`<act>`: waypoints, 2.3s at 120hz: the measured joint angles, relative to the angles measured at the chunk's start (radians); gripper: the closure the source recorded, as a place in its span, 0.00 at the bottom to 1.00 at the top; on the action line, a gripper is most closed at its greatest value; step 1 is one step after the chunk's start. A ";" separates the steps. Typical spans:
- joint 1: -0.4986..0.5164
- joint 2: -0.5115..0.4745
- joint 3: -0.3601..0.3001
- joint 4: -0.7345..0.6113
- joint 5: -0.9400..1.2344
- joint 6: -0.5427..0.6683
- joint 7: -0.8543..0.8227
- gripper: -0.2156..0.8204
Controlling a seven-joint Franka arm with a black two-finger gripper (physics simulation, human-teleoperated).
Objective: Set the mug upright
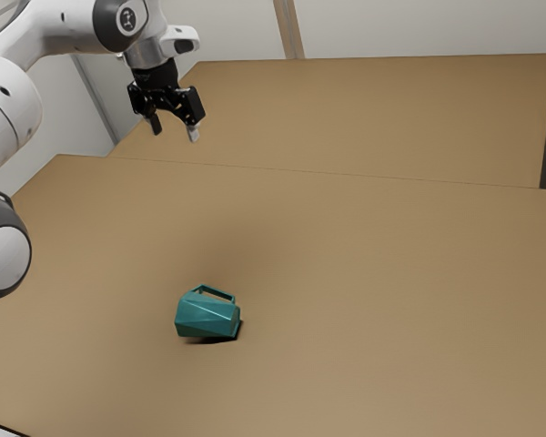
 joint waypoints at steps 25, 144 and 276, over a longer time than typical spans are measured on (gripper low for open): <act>-0.003 -0.006 0.000 -0.002 0.003 -0.006 0.000 0.21; -0.015 -0.532 0.226 -0.986 -0.355 0.307 0.050 0.21; -0.034 -0.504 0.236 -1.327 -0.756 0.740 0.402 0.21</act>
